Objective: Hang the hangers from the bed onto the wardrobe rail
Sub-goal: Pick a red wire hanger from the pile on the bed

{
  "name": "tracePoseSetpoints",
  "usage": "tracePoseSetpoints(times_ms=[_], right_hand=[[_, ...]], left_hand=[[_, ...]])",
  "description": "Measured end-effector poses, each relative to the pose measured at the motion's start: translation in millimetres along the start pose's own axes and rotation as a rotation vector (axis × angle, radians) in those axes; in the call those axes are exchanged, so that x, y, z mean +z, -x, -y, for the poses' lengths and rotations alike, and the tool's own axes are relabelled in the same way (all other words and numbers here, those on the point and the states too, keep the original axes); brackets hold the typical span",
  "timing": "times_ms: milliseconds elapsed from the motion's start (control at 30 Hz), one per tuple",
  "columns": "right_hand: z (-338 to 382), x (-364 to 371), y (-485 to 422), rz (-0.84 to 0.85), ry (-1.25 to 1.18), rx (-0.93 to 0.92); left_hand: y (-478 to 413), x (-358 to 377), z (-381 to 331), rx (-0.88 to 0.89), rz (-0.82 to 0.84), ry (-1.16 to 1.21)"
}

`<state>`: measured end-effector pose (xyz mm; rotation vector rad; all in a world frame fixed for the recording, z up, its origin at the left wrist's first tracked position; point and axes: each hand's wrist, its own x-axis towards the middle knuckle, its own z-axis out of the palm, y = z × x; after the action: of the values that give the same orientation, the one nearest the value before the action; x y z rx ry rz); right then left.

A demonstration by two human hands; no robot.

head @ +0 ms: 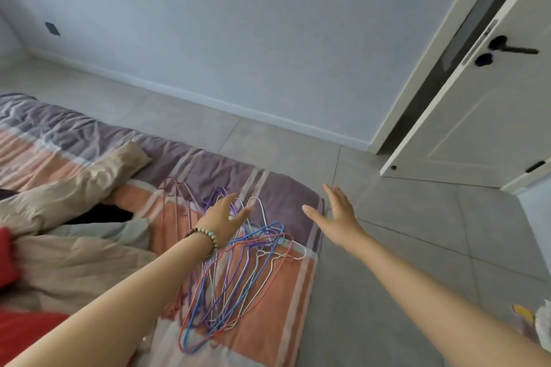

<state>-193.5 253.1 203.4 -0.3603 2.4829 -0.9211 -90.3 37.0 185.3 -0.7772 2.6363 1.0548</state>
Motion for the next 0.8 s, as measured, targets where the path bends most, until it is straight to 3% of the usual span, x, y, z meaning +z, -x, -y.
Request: tracePoseSetpoints(times_ms=[233,433,600,800], right_hand=[[-65.9,123.7,-21.3,0.135,-0.039,0.137],[-110.0,202.1,-24.4,0.258,-0.166,0.294],[-133.3,243.6,-29.4,0.3,-0.29,0.475],[-140.9,271.7,-41.9,0.172,-0.483,0.564]], left_hand=[[-18.7,70.8,125.7,-0.254,0.102,-0.066],[-17.0,124.5,190.8,-0.404,0.165,-0.038],[-16.7,152.7,212.5,-0.389,0.109,0.081],[-22.9,165.9,210.3,-0.334,-0.038,0.148]])
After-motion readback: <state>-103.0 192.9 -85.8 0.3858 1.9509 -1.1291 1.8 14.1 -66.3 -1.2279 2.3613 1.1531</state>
